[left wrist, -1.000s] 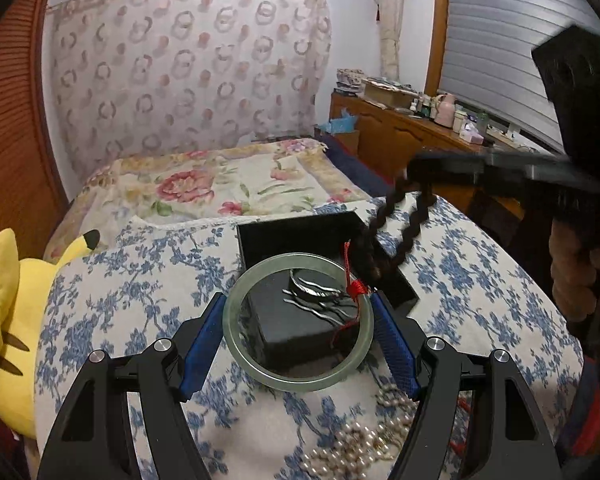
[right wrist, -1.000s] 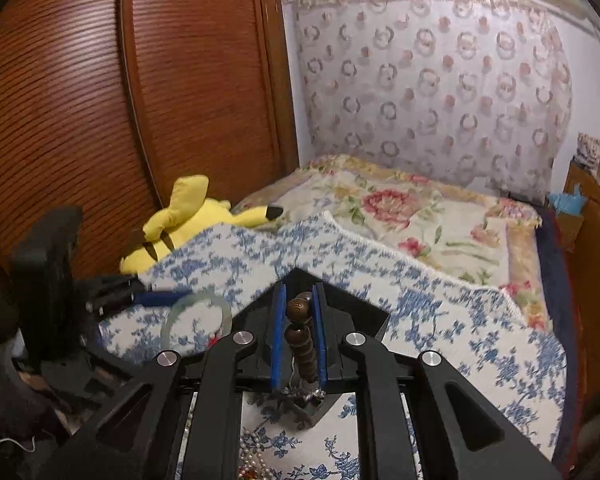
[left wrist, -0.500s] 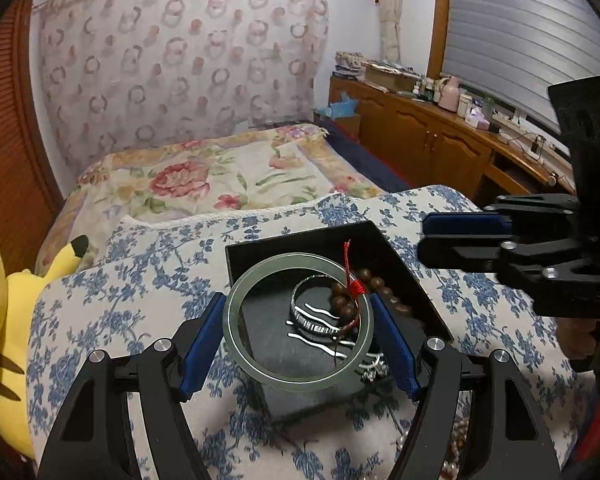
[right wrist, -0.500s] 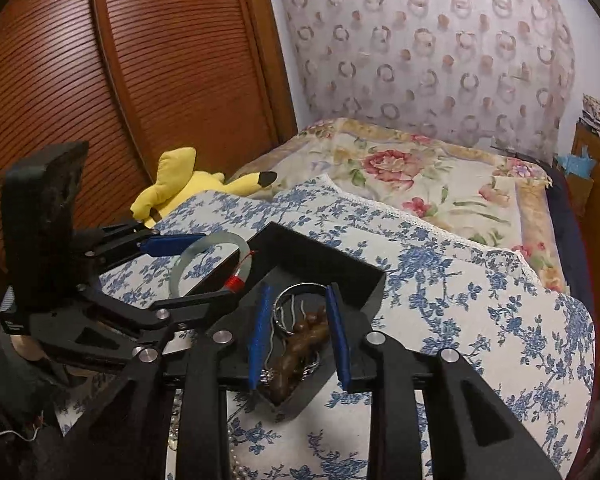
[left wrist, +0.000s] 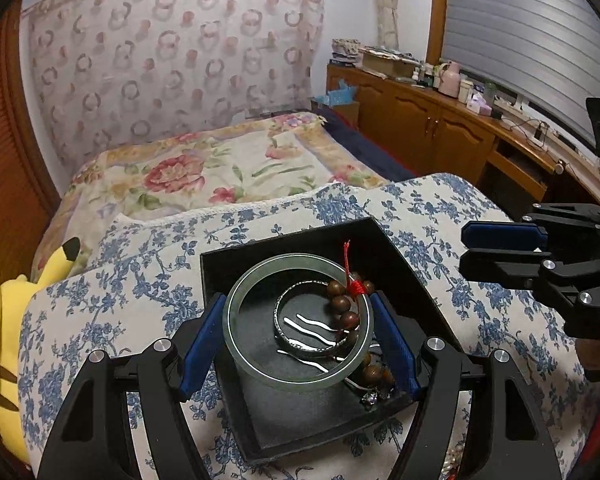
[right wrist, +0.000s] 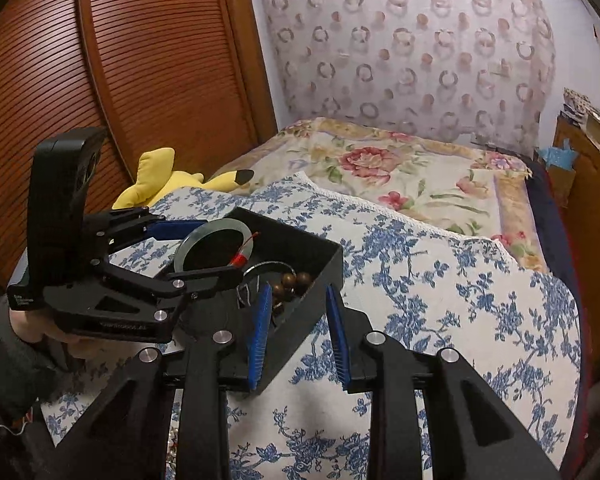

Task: Organize jewelry
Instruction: 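Lower the jade bangle and bead bracelet into the black box and open both tools, then move both open tools back to the pearl necklaces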

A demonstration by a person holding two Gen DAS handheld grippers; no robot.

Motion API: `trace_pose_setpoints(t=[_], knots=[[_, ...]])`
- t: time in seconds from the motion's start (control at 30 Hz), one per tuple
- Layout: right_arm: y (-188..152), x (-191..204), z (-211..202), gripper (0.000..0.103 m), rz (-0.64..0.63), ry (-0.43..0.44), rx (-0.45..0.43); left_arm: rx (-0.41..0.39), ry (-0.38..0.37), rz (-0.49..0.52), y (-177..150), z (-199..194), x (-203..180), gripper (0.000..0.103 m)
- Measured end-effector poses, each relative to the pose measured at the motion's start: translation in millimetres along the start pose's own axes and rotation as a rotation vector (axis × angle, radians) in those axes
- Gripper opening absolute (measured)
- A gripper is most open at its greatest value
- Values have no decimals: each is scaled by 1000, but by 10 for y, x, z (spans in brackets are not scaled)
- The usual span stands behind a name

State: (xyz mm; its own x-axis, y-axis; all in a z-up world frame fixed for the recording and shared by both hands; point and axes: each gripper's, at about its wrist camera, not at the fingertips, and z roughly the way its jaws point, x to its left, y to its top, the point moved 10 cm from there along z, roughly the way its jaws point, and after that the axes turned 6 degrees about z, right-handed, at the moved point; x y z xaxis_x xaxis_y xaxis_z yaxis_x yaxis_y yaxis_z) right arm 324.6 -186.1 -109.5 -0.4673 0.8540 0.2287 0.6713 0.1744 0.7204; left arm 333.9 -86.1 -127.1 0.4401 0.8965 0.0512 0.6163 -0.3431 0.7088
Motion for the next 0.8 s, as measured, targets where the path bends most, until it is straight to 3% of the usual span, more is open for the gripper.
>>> trace_pose_setpoints(t=[0.07,0.13,0.47,0.53,0.8], knots=[[-33,-28,-28,30,7,-7,-2,0,5,5,-7,0,-11,70],[-64,-53,-50,30,11,-20,-2,-10,12,10,-10,-24,-19,79],[-294,-1,-330,30,32,-54,-26,-56,23,-6,-109,-382,-110,86],[-383,58,-400,30,33,-56,-31,-71,35,-10,-175,-509,-138,91],[-775,265,-549,31,29,-69,-25,-101,63,-38,-516,-886,-170,95]])
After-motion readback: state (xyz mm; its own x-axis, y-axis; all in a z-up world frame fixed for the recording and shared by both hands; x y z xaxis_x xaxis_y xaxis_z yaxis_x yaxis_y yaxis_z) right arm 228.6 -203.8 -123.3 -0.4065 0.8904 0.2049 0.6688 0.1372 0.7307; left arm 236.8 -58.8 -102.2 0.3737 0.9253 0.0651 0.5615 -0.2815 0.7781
